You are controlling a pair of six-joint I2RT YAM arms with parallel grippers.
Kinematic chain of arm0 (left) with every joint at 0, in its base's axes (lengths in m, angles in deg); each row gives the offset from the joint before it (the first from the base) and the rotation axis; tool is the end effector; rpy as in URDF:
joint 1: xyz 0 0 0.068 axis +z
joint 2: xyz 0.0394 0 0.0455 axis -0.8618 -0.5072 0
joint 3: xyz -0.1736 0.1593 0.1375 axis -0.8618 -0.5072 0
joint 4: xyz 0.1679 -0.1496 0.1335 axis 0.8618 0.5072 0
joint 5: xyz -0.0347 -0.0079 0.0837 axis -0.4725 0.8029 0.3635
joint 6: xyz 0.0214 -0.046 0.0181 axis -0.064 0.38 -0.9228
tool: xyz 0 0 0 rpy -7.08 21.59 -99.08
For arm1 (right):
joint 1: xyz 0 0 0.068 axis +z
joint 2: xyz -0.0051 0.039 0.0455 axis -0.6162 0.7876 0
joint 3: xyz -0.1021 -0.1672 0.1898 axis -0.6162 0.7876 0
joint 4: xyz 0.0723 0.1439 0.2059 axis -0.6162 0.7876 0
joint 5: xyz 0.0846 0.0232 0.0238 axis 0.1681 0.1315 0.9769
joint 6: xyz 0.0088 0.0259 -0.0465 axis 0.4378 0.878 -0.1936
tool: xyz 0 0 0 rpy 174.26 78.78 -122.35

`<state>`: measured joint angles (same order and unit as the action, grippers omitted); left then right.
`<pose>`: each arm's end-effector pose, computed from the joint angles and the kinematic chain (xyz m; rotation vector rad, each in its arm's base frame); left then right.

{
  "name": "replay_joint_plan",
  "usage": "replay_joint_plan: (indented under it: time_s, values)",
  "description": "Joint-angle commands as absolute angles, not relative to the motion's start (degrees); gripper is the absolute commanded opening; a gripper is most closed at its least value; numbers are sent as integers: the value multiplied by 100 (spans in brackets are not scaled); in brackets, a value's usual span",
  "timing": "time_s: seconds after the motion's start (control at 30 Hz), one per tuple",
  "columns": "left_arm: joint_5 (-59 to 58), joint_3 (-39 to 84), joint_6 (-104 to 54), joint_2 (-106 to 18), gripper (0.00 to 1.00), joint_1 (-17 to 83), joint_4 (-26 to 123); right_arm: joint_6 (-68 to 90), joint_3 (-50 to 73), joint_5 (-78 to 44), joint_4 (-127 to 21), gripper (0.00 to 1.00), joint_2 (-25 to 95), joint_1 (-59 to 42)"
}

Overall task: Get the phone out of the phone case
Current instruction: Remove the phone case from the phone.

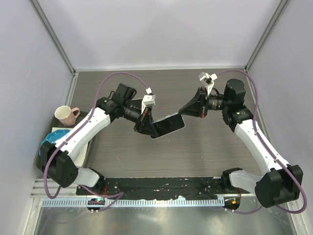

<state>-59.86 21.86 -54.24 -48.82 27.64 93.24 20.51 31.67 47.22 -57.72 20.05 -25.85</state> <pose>0.2212 -0.1763 0.3271 1.3779 1.7704 -1.5506 0.2362 0.0857 0.3586 -0.9314 1.5484 1.4030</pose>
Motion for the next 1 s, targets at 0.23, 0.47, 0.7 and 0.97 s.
replay_joint_plan:
  time_s: [0.23, 0.47, 0.7, 0.97]
  values:
    - [-6436, 1892, -5237, -4376, 0, 2586, 7715, 1188, 2859, 4151, -4884, 1, 2144, -2723]
    - [-5397, 1239, -5219, -4499, 0, 2586, 6817, 79, 2761, 3965, -3923, 37, 2267, -2714]
    - [-5546, 625, -5324, -4630, 0, 2586, 6176, -808, 2744, 4273, -3047, 44, 2582, -2723]
    - [-6284, 518, -5307, -4657, 0, 2586, 6043, -3119, 2357, 4625, -1052, 49, 2768, -2705]
